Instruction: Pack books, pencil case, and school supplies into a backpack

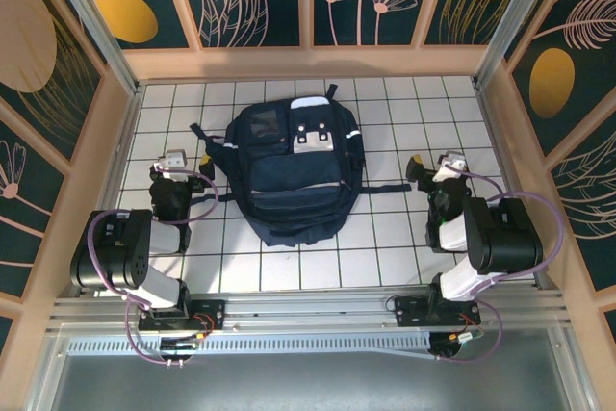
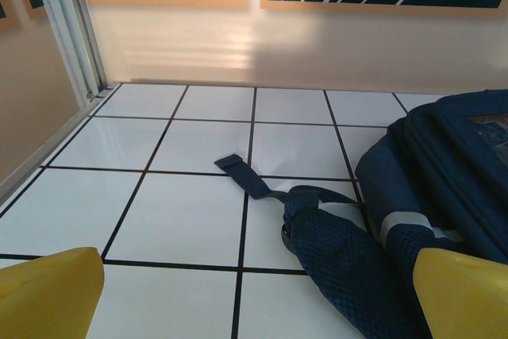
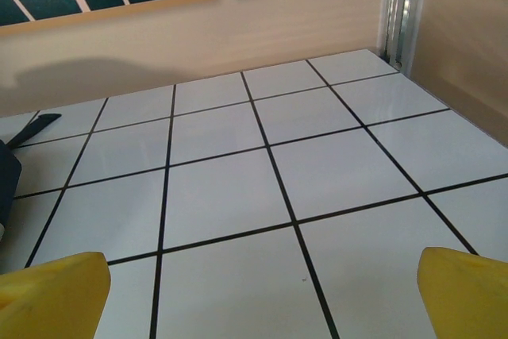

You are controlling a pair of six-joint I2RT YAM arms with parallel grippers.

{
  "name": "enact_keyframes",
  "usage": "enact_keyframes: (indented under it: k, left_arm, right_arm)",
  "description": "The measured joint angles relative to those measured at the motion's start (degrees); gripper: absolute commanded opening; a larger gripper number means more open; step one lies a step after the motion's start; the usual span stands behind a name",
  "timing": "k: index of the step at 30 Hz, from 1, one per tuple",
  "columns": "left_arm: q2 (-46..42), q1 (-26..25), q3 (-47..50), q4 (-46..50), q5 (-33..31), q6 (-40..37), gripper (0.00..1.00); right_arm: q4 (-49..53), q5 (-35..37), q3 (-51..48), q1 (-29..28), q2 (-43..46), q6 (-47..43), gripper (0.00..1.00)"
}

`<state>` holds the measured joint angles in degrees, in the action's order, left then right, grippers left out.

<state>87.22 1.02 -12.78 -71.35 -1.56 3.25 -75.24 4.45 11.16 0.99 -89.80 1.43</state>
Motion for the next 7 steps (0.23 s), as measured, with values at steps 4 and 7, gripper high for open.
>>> enact_keyframes:
  k: [4,7]
  left_arm:
    - [0.0,0.0,0.0,0.0,0.0,0.0,0.99]
    - [0.0,0.0,0.0,0.0,0.0,0.0,0.99]
  right_arm:
    - [0.0,-0.7,0.1,0.3,0.0,0.0,0.99]
    - [0.0,-1.2,0.0,0.5,0.0,0.0,0.99]
